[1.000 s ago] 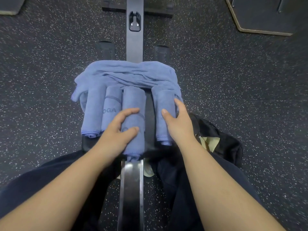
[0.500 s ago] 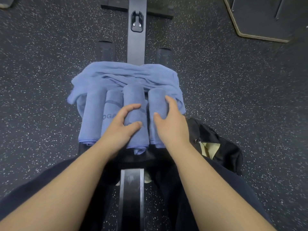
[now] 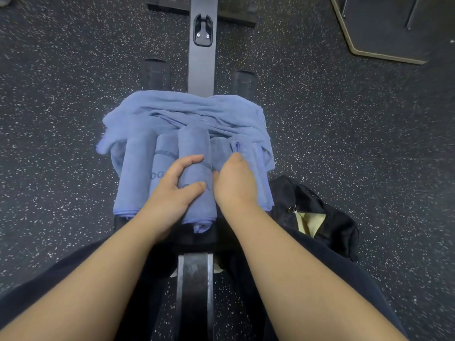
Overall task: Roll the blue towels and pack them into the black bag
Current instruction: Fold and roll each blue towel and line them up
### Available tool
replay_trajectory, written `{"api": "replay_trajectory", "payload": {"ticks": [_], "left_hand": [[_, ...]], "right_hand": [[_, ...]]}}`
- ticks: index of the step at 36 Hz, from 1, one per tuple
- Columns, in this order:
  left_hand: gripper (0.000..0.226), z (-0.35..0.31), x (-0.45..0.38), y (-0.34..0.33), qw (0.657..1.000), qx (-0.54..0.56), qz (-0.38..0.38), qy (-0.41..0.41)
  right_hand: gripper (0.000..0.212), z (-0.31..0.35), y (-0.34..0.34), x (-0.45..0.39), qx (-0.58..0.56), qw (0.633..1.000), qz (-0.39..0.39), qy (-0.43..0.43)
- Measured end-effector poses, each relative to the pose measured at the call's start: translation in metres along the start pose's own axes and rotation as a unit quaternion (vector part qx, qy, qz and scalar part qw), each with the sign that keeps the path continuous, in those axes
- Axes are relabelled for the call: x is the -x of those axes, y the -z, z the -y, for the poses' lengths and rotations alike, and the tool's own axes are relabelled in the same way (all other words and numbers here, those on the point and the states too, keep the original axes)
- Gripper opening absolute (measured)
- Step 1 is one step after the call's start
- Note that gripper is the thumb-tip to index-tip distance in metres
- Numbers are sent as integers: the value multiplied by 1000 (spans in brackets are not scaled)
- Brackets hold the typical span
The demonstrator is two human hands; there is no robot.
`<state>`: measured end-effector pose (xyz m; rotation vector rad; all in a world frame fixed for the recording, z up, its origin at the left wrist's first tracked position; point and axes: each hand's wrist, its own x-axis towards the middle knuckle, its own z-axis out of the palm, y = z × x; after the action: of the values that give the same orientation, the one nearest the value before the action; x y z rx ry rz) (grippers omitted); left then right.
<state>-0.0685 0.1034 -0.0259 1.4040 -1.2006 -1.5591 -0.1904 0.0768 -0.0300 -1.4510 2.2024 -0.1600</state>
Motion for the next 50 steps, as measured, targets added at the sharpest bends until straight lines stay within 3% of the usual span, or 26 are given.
{"api": "replay_trajectory", "payload": {"ticks": [18, 23, 27, 31, 34, 39, 50], "left_hand": [[48, 0, -2, 0, 1000, -6, 7, 4], [49, 1, -2, 0, 1000, -1, 7, 8], [49, 2, -2, -1, 1000, 10, 6, 11], [49, 2, -3, -1, 1000, 10, 8, 13], [49, 3, -3, -1, 1000, 10, 8, 13], [48, 2, -4, -2, 1000, 22, 7, 14], [47, 3, -4, -1, 999, 26, 14, 20]], "right_hand": [[31, 0, -3, -9, 61, 998, 21, 5], [28, -14, 1, -8, 88, 992, -76, 51], [46, -32, 2, -6, 45, 997, -53, 29], [49, -43, 1, -6, -48, 999, 17, 9], [41, -51, 1, -7, -70, 997, -1, 24], [59, -60, -3, -7, -55, 998, -18, 5], [56, -73, -7, -6, -73, 997, -27, -11]]}}
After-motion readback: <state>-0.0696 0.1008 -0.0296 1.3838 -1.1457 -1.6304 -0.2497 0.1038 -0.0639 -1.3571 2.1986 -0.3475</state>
